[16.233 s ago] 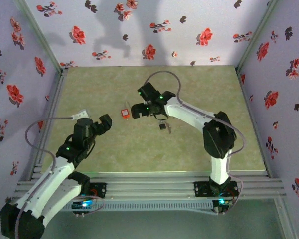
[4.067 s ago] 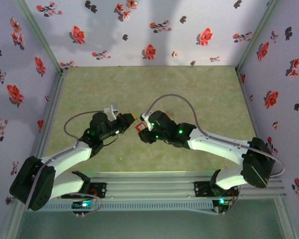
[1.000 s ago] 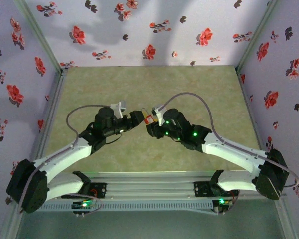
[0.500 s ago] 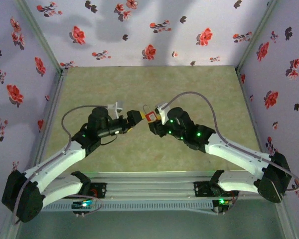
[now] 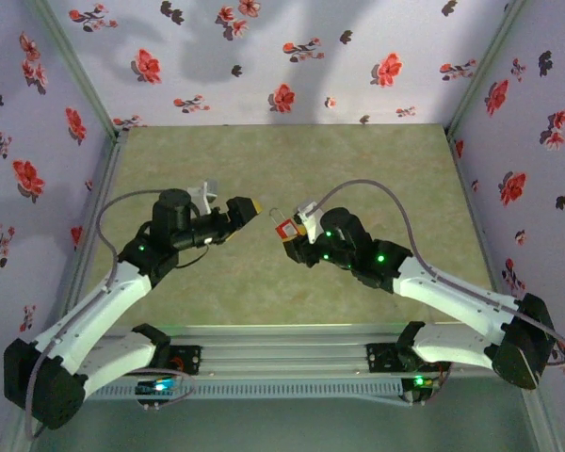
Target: Lock with the key
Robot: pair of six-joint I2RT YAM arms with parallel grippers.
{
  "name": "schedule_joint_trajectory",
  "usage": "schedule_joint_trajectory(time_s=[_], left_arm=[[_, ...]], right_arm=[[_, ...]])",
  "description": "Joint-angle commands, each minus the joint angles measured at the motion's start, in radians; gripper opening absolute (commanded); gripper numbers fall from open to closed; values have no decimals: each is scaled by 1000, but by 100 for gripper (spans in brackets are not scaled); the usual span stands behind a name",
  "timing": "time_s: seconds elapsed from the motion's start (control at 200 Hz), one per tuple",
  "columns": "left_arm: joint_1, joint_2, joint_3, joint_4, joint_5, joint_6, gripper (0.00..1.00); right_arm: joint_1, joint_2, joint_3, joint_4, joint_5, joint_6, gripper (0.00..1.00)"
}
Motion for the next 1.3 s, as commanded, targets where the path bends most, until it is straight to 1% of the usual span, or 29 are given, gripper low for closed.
schedule_joint_trajectory(time_s=[0.0, 0.11, 0.34, 0.51, 0.855, 1.12, 1.295], left_arm=[[8, 34, 73, -155, 38, 77, 100], [8, 81, 107, -212, 71, 89, 100], [8, 149, 136, -212, 134, 77, 100], [-1, 182, 149, -204, 140, 66, 100], [-48, 253, 181, -187, 140, 56, 100], [-70, 287, 190, -154, 137, 43, 95], [-94, 308, 186, -131, 139, 40, 86]], right_arm=[[-1, -25, -8, 9, -31, -38, 0], [-3, -21, -14, 9, -41, -45, 0], [-2, -21, -31, 14, -46, -53, 0], [-1, -21, -43, 22, -57, -54, 0], [-2, -25, -51, 23, -84, -54, 0], [-2, -30, -55, 33, -98, -52, 0], [-2, -28, -55, 35, -98, -51, 0]])
